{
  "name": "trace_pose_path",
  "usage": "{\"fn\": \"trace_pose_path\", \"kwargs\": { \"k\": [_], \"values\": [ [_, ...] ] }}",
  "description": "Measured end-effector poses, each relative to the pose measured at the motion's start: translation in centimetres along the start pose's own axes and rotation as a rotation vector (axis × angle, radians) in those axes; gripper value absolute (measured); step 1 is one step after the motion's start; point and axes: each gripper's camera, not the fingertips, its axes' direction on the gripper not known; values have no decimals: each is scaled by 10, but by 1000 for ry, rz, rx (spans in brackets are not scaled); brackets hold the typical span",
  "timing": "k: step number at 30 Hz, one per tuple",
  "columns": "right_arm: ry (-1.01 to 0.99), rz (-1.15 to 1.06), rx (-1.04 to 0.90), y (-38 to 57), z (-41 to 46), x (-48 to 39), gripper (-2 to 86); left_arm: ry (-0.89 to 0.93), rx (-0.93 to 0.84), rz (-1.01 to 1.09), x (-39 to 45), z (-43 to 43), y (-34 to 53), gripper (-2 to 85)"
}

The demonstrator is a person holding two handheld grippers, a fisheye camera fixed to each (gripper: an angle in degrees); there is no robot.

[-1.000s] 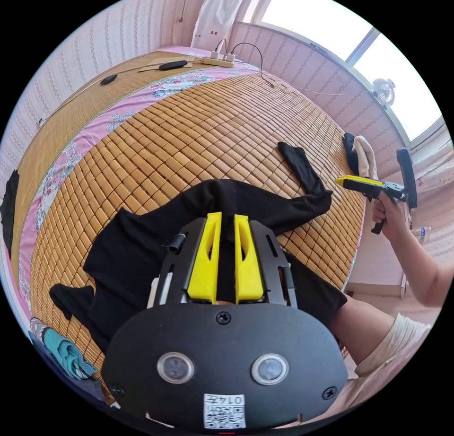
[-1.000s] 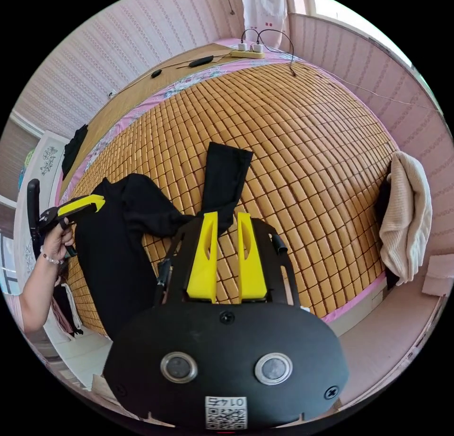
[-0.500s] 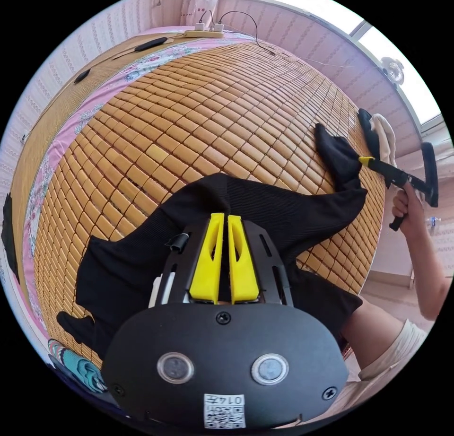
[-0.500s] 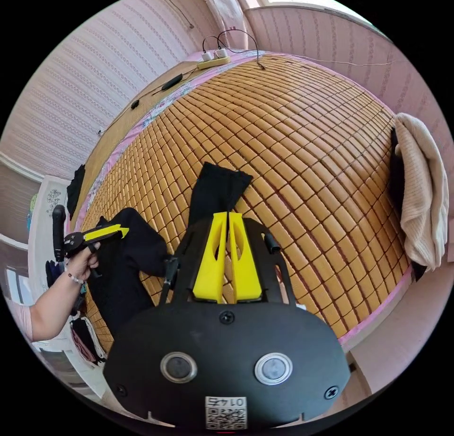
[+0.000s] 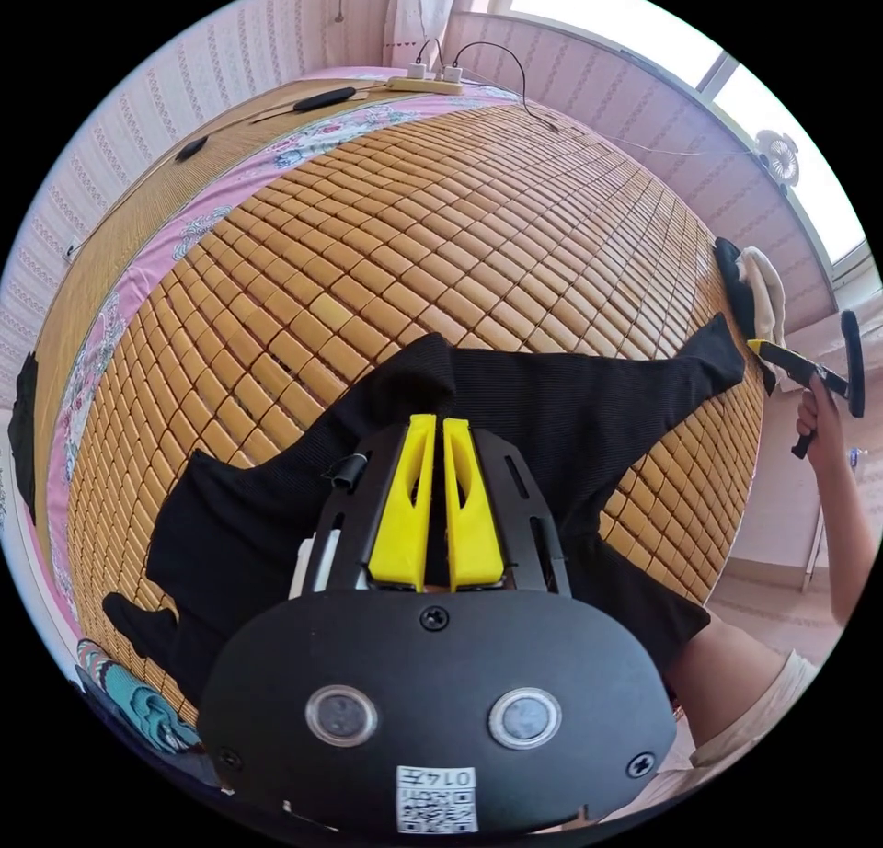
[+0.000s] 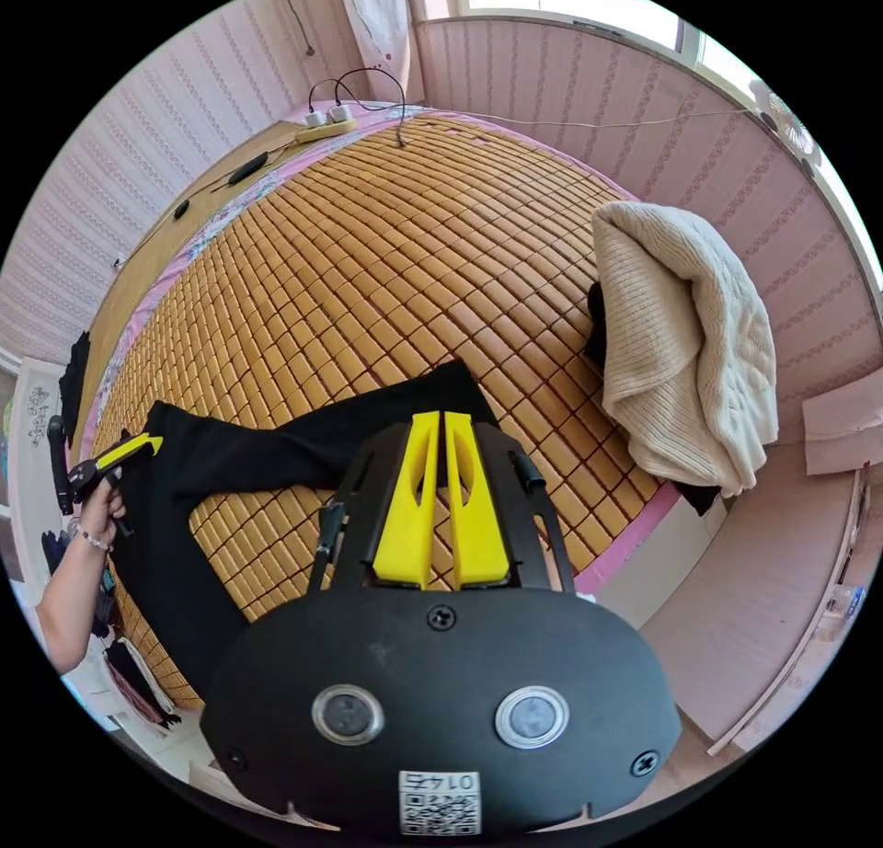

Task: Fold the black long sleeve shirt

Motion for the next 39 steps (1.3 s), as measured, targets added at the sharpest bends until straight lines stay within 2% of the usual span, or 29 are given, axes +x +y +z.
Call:
{"fn": "trace_pose_path", "kwargs": {
  "k": [6,13,18,22,25,29,33,35,39],
  "values": [
    [-38,-71,-110,16,34,-8,93,-6,-20,35,5,5,-6,-9],
    [-7,-99,-140,10,34,-9,15,-52,-46,99,17,7,-8,-9],
    [-98,-131,-125,23,-41,-6,0,-28,28,100,18,-15,6,-10],
    [-81,-211,-123,8,-70,-10,-3,-13,97,100,17,-30,12,-9],
    [-53,-255,-142,-23,-31,-4,-3,-17,68,78,18,-16,9,-8],
    [5,-143,-253,-38,38,18,0,-29,-1,47,19,-3,13,-4],
    [-52,-95,-198,-21,46,19,9,-16,63,25,15,-24,23,0],
    [-39,-74,-232,-17,63,21,1,-21,89,-10,8,-31,26,2],
    [-59,-6,-193,-16,76,29,-7,-21,29,-45,0,-19,24,3]
  ]
}}
